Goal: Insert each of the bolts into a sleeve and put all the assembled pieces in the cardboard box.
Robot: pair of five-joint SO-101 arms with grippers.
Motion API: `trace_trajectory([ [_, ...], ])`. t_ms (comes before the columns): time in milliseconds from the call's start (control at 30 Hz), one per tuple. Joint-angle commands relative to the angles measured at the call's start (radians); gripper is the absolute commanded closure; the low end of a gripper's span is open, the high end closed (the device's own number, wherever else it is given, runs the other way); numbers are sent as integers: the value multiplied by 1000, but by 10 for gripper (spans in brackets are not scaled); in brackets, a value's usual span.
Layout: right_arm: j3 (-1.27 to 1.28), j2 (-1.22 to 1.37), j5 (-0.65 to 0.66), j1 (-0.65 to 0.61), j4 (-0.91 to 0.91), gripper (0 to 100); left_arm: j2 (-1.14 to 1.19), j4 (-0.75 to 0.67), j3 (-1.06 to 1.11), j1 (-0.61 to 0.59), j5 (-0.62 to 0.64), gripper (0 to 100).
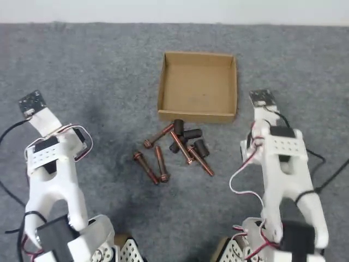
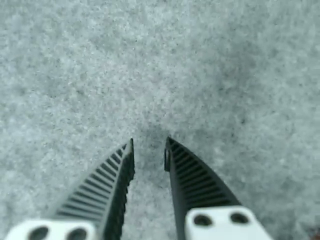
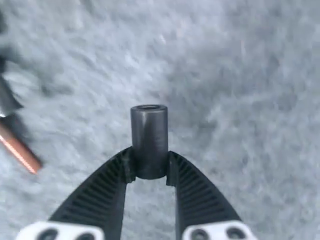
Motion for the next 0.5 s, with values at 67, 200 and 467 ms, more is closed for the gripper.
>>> trace_trajectory([
  [67,71,-82,-3,77,-67,941,-11,-26,-2,3,-8,904],
  [200,92,-88,-2,48,-91,883,-11,-26,-2,3,-8,903],
  [467,21,-206,0,21,87,893,-11,-26,-2,2,-9,903],
])
